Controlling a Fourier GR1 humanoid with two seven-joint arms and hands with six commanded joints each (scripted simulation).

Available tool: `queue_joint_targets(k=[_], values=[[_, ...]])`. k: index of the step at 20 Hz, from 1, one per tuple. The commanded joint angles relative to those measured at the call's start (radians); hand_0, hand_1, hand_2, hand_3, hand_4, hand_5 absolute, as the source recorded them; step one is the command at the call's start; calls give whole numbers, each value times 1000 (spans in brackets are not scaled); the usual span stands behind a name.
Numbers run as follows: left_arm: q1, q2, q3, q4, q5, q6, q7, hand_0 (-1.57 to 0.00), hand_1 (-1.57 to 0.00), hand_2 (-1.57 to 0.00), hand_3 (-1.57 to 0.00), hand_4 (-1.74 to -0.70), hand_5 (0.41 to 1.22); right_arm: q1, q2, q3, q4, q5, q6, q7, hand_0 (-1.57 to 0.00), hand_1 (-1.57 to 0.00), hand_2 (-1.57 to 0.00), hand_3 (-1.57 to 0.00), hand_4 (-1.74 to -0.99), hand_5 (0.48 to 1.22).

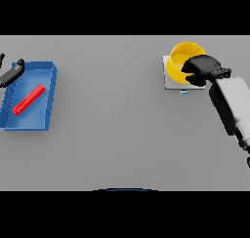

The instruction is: Pick up the red beaker and tilt it to pour out 1 green nut into yellow bowl. Pick up the yellow bowl and place it on the metallic measuring scale.

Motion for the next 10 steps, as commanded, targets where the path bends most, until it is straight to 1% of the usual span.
queue_joint_targets(k=[1,2,3,4,5,6,8,10], values=[[5,3,1,1,0,0,-3,1,1,1,1,-727,715,-1,-9,0,-3,1,9,-4,-1397,-1571,-1385,-1363,-1741,1221],[9,3,4,4,3,-1,-10,1,1,1,1,-729,717,2,-6,-4,-9,-4,17,5,-1332,-1459,-1423,-1198,-1741,1221],[-1,-7,6,23,3,-7,-13,1,1,1,1,-730,720,2,-6,-10,-6,-7,16,-16,-1128,-1322,-1330,-1057,-1701,1221],[3,-9,5,22,4,-9,-18,1,1,1,1,-732,723,4,-3,-14,-4,-13,25,-10,-902,-1150,-1186,-937,-1660,1143],[0,-7,8,18,7,-12,-23,1,1,1,1,-733,728,4,-1,-20,3,-19,29,-7,-721,-980,-1042,-833,-1619,1072],[2,-8,9,18,11,-12,-21,1,1,1,1,-732,729,2,-5,-20,3,-18,40,1,-577,-828,-913,-742,-1588,1016],[-1,-9,9,31,9,-20,-26,1,1,1,1,-727,717,3,-7,-16,5,-14,49,13,-369,-582,-693,-613,-1539,933],[-9,-11,5,29,3,-12,-14,1,1,1,1,-724,708,-4,-9,-3,15,1,44,-5,-236,-380,-519,-525,-1501,877]])
